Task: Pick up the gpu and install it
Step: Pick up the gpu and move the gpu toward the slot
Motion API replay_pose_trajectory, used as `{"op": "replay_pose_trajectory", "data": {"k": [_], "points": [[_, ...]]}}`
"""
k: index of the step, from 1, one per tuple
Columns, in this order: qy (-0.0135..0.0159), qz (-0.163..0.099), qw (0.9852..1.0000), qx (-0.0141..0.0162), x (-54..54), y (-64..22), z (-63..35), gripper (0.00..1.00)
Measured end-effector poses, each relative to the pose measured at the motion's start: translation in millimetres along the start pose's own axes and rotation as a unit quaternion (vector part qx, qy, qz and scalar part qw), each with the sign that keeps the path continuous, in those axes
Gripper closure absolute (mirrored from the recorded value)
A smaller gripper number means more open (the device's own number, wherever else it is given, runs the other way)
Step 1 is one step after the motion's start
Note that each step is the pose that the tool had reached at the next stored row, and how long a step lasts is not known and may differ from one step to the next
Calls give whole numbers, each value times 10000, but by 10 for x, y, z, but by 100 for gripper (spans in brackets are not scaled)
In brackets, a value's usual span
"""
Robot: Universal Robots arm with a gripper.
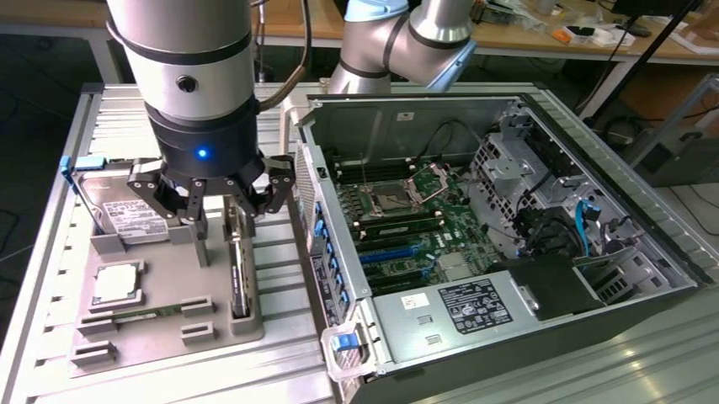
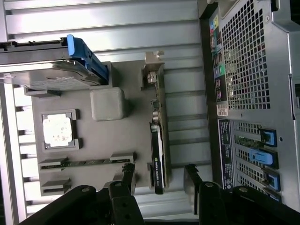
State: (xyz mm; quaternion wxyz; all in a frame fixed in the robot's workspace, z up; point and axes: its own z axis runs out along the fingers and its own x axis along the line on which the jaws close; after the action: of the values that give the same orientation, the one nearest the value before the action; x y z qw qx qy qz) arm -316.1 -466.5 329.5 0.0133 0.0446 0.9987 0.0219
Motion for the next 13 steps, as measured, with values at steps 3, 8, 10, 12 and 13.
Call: {"op": "replay_pose_trajectory", "data": {"k": [3, 8, 10, 12, 13], "points": [[-5, 0, 10000, -1, 1, -2, 35, 46], [-10, 0, 10000, -1, 2, -4, 78, 46], [-12, -1, 10000, -1, 2, -4, 94, 46], [-13, -1, 10000, -1, 3, -5, 110, 46], [-14, -1, 10000, -1, 3, -6, 123, 46]]}}
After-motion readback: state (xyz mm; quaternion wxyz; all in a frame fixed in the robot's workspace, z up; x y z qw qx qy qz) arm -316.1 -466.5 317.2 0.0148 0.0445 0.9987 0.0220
